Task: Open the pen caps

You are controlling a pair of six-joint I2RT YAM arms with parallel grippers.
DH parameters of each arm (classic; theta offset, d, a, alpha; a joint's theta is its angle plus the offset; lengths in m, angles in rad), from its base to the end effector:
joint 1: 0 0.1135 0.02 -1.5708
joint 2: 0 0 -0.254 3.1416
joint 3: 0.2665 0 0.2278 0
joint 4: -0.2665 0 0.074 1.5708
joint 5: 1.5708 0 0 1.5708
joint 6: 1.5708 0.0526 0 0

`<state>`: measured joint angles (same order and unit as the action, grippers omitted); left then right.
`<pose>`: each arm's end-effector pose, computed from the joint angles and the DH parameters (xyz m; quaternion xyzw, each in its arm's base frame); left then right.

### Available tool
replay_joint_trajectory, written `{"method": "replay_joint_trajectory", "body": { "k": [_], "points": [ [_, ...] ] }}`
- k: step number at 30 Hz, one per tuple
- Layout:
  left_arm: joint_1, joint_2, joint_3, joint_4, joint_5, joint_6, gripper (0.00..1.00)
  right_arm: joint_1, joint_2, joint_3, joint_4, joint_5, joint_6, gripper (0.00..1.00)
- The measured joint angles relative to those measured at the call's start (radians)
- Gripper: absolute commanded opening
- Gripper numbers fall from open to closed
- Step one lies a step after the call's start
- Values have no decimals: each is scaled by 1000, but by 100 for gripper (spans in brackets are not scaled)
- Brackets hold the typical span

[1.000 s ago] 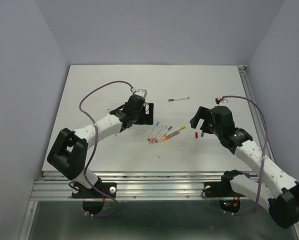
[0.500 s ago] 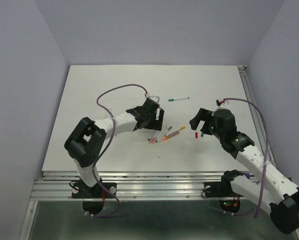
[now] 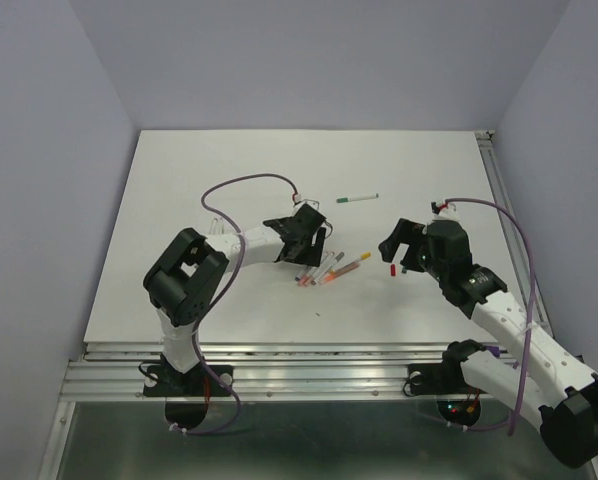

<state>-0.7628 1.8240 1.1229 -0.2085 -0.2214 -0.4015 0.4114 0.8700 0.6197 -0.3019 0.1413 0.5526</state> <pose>0.2734 -0.2454 0.1646 0.1336 0.9312 -0.0901 0.3269 0.1783 0.0697 0.2452 0.0958 0.8663 0.1708 0.4595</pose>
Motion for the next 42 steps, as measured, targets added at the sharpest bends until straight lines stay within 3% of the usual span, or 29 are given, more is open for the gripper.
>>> {"method": "replay_joint_trajectory", "body": {
  "k": [6, 9, 14, 18, 25, 27, 29, 42],
  "points": [
    [-29, 20, 8, 0, -33, -4, 73, 0, 0, 0, 0, 0, 0, 100],
    [-35, 22, 8, 6, -34, -5, 71, 0, 0, 0, 0, 0, 0, 100],
    [-43, 25, 7, 24, -27, -4, 52, 0, 0, 0, 0, 6, 0, 100],
    [-45, 26, 1, 44, -23, 0, 48, 0, -4, 0, -1, 16, 0, 100],
    [-45, 24, -23, 103, -21, 5, 32, 0, -37, 0, -2, 42, 1, 100],
    [-45, 24, -28, 117, -21, 5, 21, 0, -41, 0, -2, 46, 1, 100],
    [-45, 19, -36, 130, -17, 3, 0, 0, -41, 0, -2, 52, 3, 100],
    [-40, -17, -47, 82, -58, -5, 0, 0, -52, 0, 2, 37, 19, 100]
  ]
}}
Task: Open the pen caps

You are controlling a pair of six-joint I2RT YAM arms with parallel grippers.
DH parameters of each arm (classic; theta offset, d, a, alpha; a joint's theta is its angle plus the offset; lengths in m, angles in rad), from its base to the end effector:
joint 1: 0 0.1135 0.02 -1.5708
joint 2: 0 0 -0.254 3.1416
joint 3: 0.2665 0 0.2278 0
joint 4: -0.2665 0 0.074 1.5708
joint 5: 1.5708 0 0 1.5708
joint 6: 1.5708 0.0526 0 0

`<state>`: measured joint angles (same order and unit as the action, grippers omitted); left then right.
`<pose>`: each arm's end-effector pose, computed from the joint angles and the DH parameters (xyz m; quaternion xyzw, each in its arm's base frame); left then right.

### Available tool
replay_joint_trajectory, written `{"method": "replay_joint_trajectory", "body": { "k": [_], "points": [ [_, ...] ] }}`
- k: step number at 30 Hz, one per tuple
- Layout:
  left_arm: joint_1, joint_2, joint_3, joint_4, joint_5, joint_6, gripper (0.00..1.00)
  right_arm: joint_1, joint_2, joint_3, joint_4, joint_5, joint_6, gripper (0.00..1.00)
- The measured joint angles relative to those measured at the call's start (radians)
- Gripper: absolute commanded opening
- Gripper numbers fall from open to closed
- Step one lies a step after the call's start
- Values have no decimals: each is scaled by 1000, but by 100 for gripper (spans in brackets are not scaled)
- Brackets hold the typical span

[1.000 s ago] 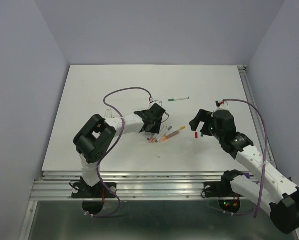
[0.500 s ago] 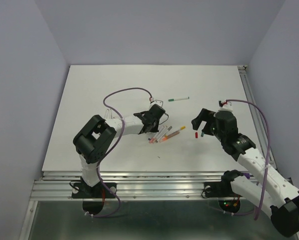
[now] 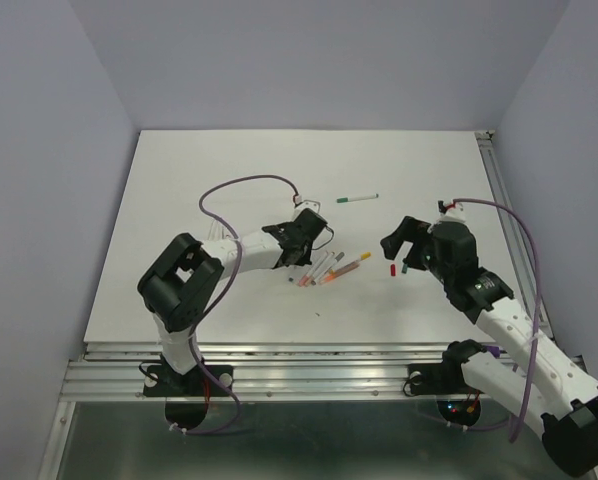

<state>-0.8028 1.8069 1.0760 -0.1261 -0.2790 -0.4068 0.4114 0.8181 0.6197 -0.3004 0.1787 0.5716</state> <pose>0.2637 -0.2522 0.1643 0.1349 0.9193 -0.0896 0.3587 0.1725 0.0650 0.2542 0.1139 0.8499 0.1724 0.4847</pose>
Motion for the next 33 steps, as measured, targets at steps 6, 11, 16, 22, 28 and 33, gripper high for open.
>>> {"method": "replay_joint_trajectory", "body": {
  "k": [6, 11, 16, 22, 28, 33],
  "points": [
    [7, -207, -43, -5, 3, 37, 0, 0, -62, -30, 105, -168, 2, 100],
    [8, -496, -158, 114, 126, 58, 0, 0, -99, -87, 262, -317, 47, 100],
    [8, -601, -275, 253, 284, 46, 0, 0, -31, -108, 457, -461, 122, 100],
    [3, -603, -383, 320, 430, 2, 0, 37, 96, -108, 581, -499, 163, 100],
    [-10, -591, -383, 394, 491, -34, 0, 166, 201, -78, 617, -409, 159, 95],
    [-22, -591, -383, 427, 502, -56, 0, 237, 264, -50, 620, -303, 161, 78]
  ]
}}
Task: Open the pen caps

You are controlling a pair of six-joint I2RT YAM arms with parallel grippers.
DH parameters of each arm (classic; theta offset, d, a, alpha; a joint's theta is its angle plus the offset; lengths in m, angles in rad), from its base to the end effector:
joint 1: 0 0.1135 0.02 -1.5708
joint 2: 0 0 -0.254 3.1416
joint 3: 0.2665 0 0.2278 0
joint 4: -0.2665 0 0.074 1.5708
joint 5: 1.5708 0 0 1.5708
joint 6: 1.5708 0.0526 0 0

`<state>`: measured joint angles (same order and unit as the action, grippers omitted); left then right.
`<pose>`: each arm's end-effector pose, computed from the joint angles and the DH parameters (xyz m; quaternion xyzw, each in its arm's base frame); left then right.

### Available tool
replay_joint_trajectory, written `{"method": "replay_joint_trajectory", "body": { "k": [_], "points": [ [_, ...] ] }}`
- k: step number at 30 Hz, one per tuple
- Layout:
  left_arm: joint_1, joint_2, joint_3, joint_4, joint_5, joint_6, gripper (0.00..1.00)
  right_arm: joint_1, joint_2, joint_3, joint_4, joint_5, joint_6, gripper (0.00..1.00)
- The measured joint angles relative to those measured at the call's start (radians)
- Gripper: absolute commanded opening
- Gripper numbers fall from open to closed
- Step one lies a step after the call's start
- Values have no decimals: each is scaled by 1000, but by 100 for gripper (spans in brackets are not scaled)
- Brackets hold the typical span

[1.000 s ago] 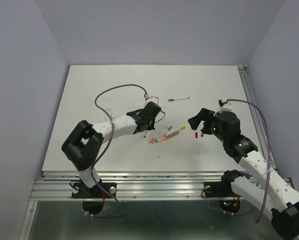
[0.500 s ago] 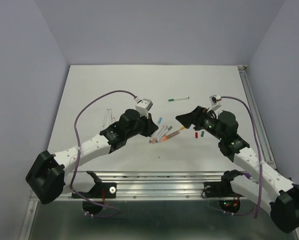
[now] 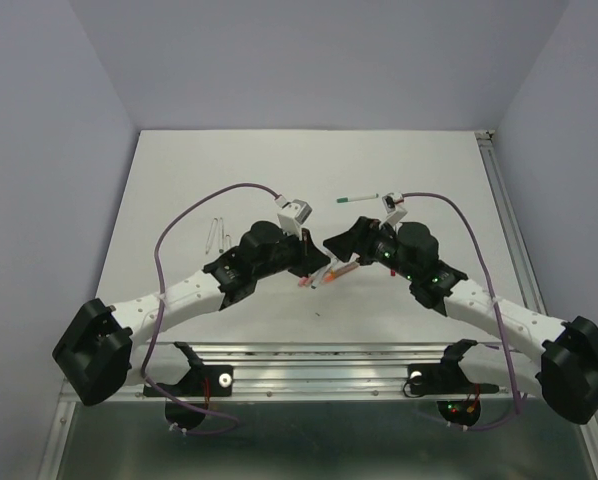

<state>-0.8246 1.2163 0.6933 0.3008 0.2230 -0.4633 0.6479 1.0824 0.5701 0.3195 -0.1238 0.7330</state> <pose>0.1777 -0.2094 0.2663 0.2078 0.7512 -0.4420 0.4440 0.1919 0.1534 0.2582 -0.0065 0.7714 0.4409 0.4588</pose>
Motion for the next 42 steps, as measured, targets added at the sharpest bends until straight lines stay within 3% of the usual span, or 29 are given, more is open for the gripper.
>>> {"method": "replay_joint_trajectory", "body": {
  "k": [9, 25, 35, 41, 42],
  "points": [
    [-9, 5, 0, 13, 2, -21, 0, 21, 51, 5, 48, 85, 44, 55],
    [-14, 38, 24, 18, -10, -36, 0, 28, 65, 9, 54, 90, 76, 45],
    [-14, 47, 43, 25, -10, -39, 0, 28, 65, 18, 55, 84, 75, 32],
    [-14, 50, 43, 33, -8, -51, 0, 28, 65, 19, 56, 82, 79, 15],
    [-14, 50, 43, 33, -8, -53, 0, 28, 64, 19, 56, 82, 79, 8]
  ]
}}
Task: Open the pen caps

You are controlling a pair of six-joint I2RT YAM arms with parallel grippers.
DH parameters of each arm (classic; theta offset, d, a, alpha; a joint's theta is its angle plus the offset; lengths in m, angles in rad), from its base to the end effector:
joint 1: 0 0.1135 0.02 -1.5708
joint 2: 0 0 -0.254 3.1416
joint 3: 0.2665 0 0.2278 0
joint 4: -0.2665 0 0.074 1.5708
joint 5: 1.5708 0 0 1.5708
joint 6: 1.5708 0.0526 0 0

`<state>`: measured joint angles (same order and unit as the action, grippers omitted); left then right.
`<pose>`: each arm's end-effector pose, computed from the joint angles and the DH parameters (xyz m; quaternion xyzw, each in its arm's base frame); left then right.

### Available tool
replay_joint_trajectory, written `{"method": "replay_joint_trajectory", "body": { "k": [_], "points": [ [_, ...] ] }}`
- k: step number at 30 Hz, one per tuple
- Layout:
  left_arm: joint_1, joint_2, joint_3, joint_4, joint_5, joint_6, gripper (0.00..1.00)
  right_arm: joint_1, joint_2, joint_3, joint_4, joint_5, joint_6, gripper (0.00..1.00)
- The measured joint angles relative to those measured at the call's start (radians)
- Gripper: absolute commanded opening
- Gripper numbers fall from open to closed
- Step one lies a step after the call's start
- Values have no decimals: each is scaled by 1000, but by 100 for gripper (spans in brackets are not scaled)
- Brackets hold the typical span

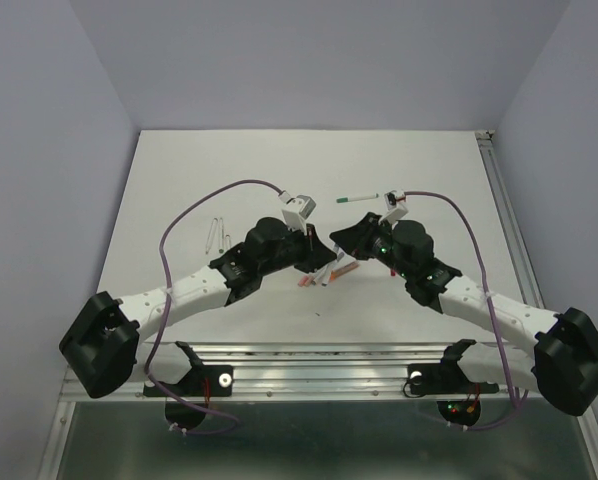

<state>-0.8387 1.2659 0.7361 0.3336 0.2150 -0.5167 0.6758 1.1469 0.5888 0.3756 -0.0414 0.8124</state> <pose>0.1833 -0.2207 0.2721 0.1904 0.7476 -0.4601 0.4394 0.2001 0.1632 0.2566 0.0392 0.7675 0.4449 0.4598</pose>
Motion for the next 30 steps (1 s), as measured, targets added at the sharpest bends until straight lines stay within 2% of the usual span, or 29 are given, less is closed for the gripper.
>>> {"method": "replay_joint_trajectory", "body": {
  "k": [2, 9, 16, 21, 24, 27, 28, 29, 30],
  "points": [
    [0, 0, 0, 1, 2, -5, 0, 0, 0, 0, 1, 1, 0, 1],
    [-8, -8, -27, 46, -13, -15, 0, 5, 0, 31, -42, 78, -7, 1],
    [-64, -95, -149, 159, -133, -51, 0, 8, 51, 162, -193, 108, -52, 1],
    [-226, -151, -276, 69, -62, -96, 0, -171, 115, 322, -140, 194, -72, 1],
    [-246, -153, -300, 0, -58, -119, 0, -238, 120, 398, -99, 222, -82, 1],
    [-246, -166, -295, -28, -82, -129, 0, -243, 121, 418, -74, 213, -90, 1],
    [-246, -169, -287, -42, -93, -127, 4, -243, 121, 417, -76, 200, -92, 1],
    [-246, -169, -272, -57, -103, -126, 15, -243, 121, 417, -79, 192, -93, 1],
    [-246, -165, -248, -81, -114, -120, 37, -243, 121, 412, -78, 178, -94, 1]
  ]
}}
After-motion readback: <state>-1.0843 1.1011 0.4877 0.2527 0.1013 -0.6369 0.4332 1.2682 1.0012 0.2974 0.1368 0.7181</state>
